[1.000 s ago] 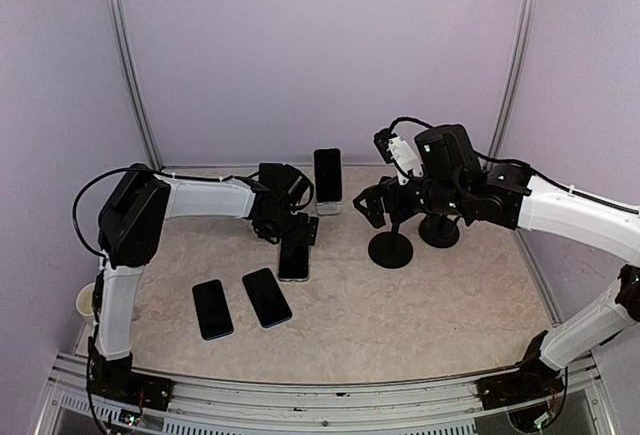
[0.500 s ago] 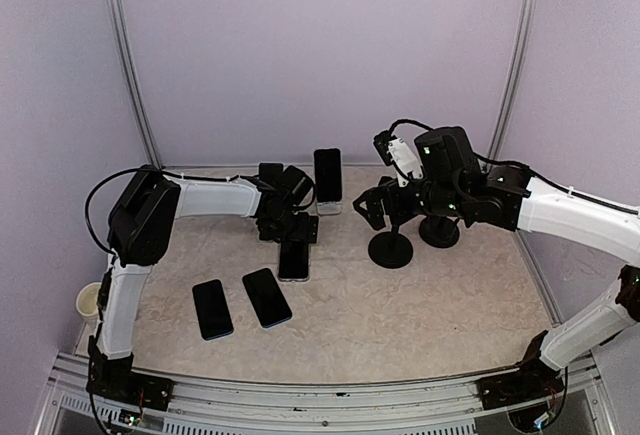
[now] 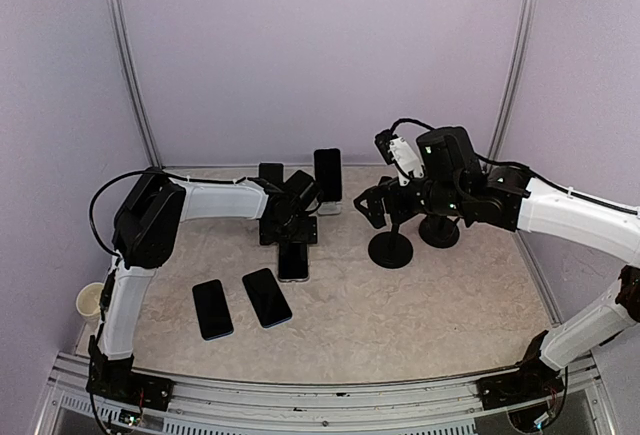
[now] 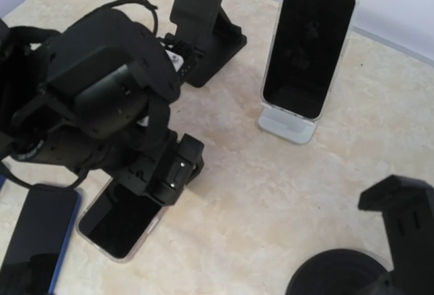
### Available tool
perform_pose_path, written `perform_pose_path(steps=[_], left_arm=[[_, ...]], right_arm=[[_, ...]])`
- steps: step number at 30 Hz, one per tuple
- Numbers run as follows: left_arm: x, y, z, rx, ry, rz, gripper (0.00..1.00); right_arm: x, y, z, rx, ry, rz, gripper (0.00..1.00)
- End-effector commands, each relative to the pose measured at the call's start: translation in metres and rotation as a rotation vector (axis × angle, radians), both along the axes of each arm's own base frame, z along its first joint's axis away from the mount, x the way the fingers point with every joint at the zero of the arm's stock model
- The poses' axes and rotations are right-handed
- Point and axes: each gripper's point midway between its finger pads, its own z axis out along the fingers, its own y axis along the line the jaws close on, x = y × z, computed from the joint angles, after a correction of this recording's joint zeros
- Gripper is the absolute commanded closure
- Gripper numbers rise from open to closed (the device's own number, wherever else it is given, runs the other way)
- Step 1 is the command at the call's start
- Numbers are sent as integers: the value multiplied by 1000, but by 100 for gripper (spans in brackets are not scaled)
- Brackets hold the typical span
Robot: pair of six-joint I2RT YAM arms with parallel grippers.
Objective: Place the phone on the phone stand
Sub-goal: Pick up the phone from the center of the board.
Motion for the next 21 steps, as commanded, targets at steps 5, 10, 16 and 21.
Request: perform_pose_path(steps=[5,10,16,21], left_arm=[[-18,11,-21,21,85,86,9],[-17,8,-19,9,85,91,17],[-15,3,-14,-11,75,63,35],[-6,1,-2,-32,39,40,44]], right_arm=[[1,-8,7,19,-28,0,0],[2,-10,8,23,-31,0,0],[3,-13,10,21,-37,-6,0],[4,-15,12,26,-38,-10,0]])
